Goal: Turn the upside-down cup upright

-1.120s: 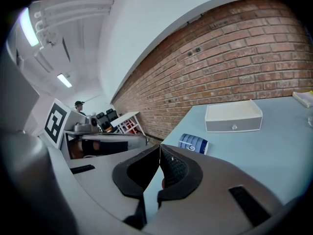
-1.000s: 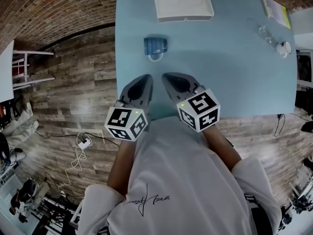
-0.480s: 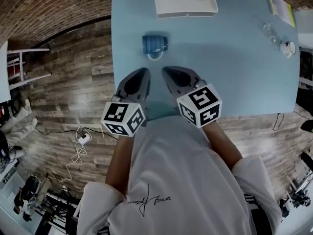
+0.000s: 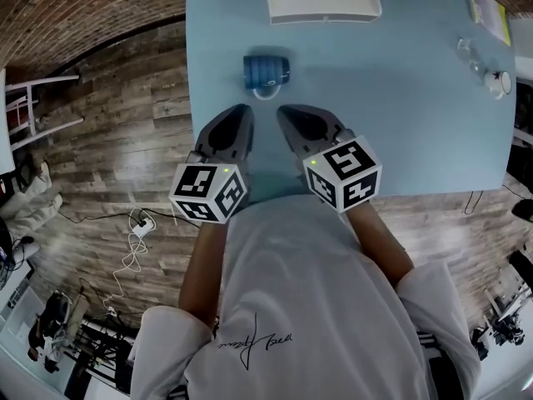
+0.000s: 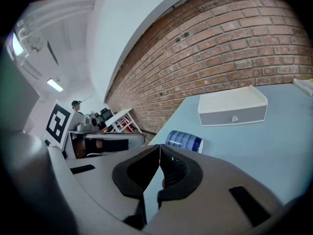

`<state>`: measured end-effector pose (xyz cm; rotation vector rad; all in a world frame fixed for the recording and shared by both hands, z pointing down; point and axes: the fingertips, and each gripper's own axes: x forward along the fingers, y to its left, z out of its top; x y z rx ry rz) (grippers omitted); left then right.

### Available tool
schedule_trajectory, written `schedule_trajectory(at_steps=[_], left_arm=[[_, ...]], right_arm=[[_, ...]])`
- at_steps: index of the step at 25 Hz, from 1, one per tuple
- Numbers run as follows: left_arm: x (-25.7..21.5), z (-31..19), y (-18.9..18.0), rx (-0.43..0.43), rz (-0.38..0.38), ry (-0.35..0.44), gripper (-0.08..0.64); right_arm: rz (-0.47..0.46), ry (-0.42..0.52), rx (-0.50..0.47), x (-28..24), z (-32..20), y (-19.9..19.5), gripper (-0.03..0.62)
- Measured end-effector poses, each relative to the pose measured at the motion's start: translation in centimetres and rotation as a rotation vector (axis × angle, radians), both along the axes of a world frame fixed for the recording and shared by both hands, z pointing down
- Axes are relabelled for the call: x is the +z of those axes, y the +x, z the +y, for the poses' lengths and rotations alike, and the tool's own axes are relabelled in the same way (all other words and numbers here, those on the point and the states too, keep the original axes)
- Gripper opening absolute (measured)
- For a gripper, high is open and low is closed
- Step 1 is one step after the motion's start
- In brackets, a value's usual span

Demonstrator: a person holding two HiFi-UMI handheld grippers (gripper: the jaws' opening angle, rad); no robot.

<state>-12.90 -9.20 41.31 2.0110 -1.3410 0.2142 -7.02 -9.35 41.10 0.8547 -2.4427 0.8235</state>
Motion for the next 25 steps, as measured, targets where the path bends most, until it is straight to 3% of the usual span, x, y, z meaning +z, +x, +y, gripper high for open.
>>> schedule_trajectory(at_steps=[25], left_arm=[[4.1, -3.8, -1.2, 0.010, 0.004, -0.079, 0.011]], right_arm=[[0.043, -0.067, 0.023, 3.2, -3.8, -0.6, 0.021]])
